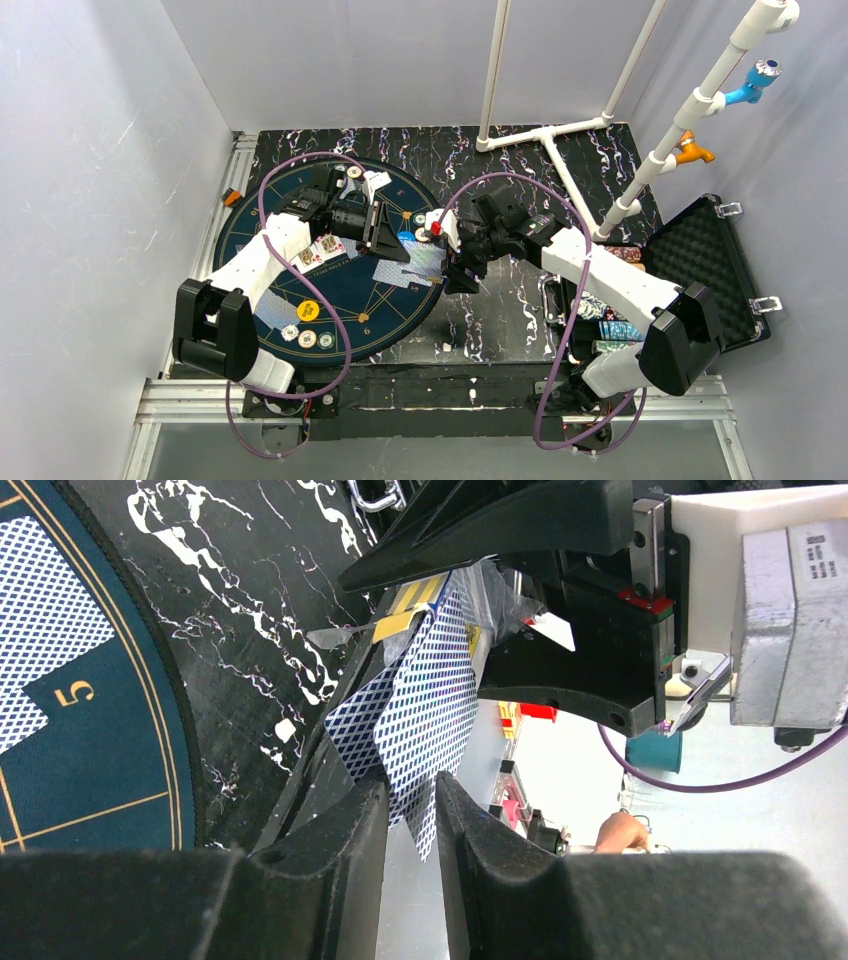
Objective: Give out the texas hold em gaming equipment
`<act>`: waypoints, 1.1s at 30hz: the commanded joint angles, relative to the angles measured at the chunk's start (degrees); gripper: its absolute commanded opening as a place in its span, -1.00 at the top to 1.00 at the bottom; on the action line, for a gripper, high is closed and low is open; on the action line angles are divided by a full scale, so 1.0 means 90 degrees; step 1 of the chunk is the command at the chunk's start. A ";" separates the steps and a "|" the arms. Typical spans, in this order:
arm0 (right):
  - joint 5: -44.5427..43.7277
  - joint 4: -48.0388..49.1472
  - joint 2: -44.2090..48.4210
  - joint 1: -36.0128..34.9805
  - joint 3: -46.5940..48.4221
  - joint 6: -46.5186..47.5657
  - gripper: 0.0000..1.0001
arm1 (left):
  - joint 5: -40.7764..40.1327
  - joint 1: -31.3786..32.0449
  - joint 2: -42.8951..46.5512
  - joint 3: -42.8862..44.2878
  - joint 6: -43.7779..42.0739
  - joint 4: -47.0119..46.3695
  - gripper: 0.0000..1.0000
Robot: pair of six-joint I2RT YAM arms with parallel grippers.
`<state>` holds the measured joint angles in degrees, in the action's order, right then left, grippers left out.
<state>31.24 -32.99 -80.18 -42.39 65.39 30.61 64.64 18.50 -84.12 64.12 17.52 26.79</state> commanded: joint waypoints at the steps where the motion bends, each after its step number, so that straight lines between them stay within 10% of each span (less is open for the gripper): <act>1: 0.0161 0.0199 0.0235 0.0026 0.0206 0.0073 0.97 | -0.0024 0.0003 0.0124 0.0125 -0.0224 0.0279 0.54; 33: 0.0161 0.0183 0.0287 0.0052 0.0167 0.0082 0.97 | 0.0090 -0.0386 0.0241 0.0274 -0.0500 0.0718 0.69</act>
<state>31.24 -33.04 -80.18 -42.19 65.39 30.61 63.55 15.81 -84.09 64.66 14.09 31.64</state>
